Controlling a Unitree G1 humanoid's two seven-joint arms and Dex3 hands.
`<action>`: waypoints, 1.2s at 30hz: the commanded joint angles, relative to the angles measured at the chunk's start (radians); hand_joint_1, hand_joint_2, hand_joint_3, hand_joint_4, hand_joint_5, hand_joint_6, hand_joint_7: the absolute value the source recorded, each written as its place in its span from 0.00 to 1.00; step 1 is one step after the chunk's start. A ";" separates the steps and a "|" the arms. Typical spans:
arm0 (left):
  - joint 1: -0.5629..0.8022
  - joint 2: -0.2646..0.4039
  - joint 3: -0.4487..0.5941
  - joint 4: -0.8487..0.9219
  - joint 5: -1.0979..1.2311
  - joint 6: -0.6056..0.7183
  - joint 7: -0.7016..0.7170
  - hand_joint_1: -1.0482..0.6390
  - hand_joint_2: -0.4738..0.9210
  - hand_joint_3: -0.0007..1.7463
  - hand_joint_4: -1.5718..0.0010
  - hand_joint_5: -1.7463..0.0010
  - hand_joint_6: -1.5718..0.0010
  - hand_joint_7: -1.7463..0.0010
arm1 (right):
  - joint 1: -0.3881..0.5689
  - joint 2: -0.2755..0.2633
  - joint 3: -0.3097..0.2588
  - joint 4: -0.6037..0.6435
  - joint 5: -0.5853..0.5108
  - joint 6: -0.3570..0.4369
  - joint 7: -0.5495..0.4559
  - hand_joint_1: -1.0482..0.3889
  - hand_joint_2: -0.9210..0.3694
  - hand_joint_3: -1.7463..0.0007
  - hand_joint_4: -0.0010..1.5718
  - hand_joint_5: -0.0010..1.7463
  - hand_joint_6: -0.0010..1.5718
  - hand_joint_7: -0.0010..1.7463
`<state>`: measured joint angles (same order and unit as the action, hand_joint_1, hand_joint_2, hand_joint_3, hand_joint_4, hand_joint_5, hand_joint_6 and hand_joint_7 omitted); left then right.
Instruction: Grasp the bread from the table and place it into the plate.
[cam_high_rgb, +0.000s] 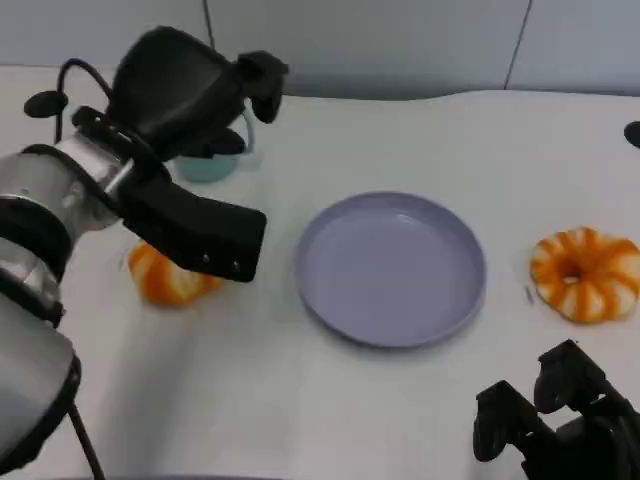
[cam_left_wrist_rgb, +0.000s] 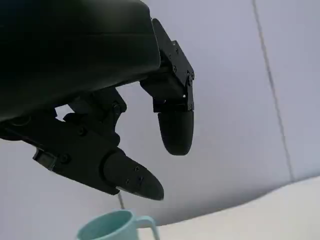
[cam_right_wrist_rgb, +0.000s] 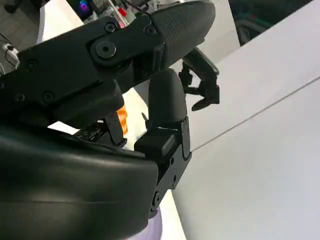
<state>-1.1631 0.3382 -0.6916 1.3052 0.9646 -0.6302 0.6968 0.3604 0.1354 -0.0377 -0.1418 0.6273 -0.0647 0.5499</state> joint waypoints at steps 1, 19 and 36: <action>-0.029 0.006 -0.050 0.007 0.043 0.031 0.009 0.48 0.89 0.00 0.37 0.11 0.37 0.26 | -0.009 -0.001 -0.011 -0.002 0.004 -0.006 -0.013 0.41 0.05 1.00 0.49 1.00 0.41 1.00; -0.024 0.037 -0.059 -0.002 -0.007 0.121 -0.385 0.20 1.00 0.07 0.64 0.99 0.67 0.99 | -0.009 -0.009 -0.009 -0.008 -0.011 -0.006 -0.034 0.41 0.05 1.00 0.50 1.00 0.41 1.00; 0.061 0.024 -0.047 0.007 -0.035 0.190 -0.433 0.37 0.95 0.00 0.70 0.99 0.75 0.99 | 0.053 -0.004 0.014 -0.046 -0.005 0.006 -0.038 0.42 0.05 1.00 0.49 1.00 0.41 1.00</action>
<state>-1.1204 0.3613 -0.7346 1.3041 0.9274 -0.4566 0.2341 0.3983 0.1355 -0.0266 -0.1661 0.6110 -0.0667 0.5179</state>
